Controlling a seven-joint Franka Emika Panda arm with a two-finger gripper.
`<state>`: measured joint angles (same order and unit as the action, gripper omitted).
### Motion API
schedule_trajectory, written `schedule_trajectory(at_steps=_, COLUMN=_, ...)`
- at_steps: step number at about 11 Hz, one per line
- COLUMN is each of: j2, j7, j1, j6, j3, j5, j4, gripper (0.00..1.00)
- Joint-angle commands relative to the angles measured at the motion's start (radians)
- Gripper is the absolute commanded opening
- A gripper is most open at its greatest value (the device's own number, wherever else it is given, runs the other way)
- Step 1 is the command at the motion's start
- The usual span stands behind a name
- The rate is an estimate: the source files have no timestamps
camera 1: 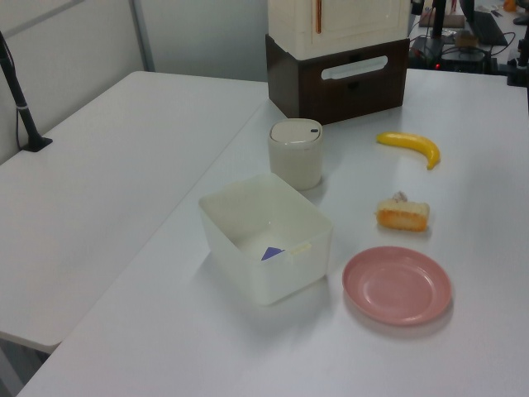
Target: Open the trash can
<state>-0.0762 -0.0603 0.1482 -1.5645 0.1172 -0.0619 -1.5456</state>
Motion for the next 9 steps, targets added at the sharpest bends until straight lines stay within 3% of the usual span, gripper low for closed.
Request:
schedule_trajectory(at_steps=1, j2=-0.004, j7=0.02, j1=-0.018, j6=0.052, j3=0.013, j5=-0.023, j4=0.002, gripper=1.0)
schedule_trajectory(at_steps=9, j2=-0.004, j7=0.027, j1=-0.024, j6=0.044, j3=0.016, j5=-0.007, j4=0.002, gripper=1.0)
